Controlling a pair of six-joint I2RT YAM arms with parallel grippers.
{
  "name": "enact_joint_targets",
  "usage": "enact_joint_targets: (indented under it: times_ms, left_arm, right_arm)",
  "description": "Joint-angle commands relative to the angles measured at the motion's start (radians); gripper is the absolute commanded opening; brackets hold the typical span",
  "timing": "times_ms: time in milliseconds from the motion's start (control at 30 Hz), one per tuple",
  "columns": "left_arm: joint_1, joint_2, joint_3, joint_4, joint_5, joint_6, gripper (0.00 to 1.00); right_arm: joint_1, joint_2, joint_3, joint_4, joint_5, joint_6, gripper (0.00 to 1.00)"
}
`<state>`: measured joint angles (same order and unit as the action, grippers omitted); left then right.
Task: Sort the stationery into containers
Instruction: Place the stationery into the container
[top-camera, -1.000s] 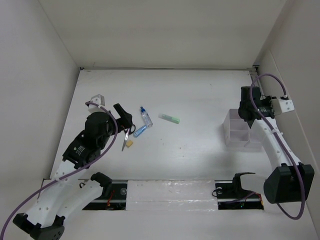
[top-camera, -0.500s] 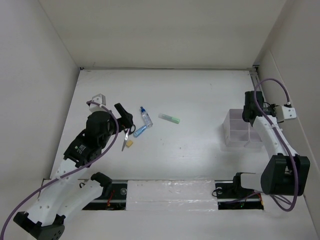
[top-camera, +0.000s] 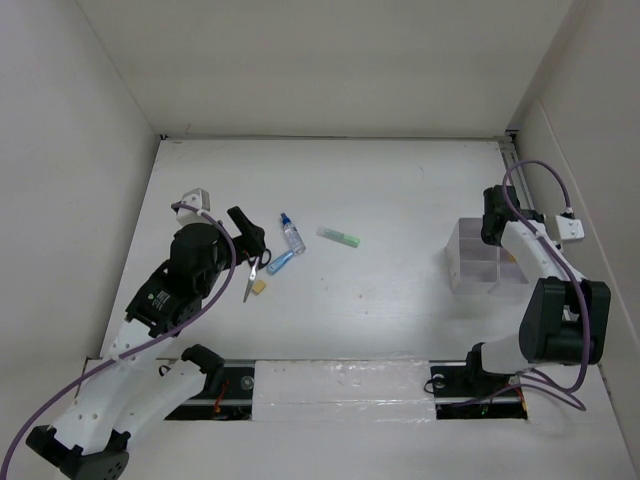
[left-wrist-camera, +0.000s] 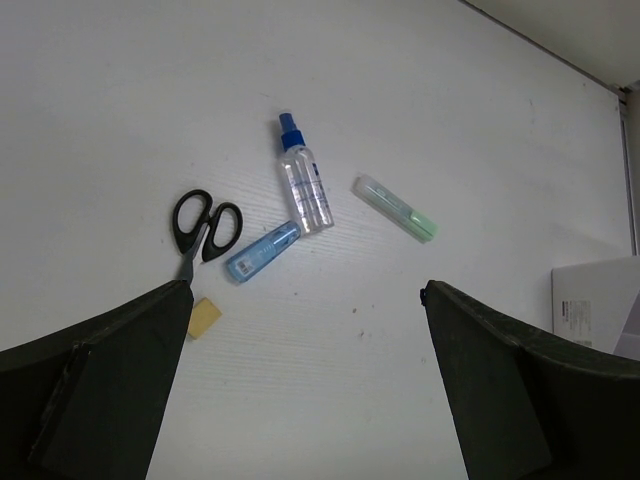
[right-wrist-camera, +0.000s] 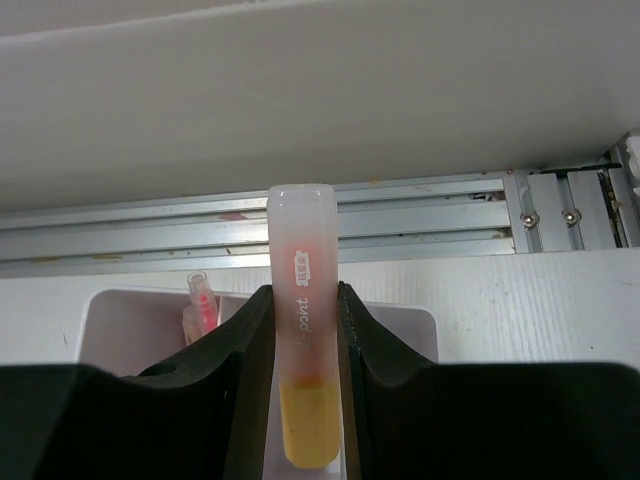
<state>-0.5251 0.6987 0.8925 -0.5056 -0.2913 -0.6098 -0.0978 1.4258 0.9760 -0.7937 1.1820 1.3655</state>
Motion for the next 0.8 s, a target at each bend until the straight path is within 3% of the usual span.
enact_joint_targets:
  times_ms: [0,767]
  left_arm:
    - [0.004,-0.002,0.014,0.015,-0.011,0.015,1.0]
    - [0.004,-0.021,0.014,0.015,0.007,0.015,1.0]
  right_arm:
    - [-0.006,-0.024,0.037,-0.029,0.05,0.043,0.0]
    - [0.003,-0.005,0.03,0.115,-0.015,-0.065,0.01]
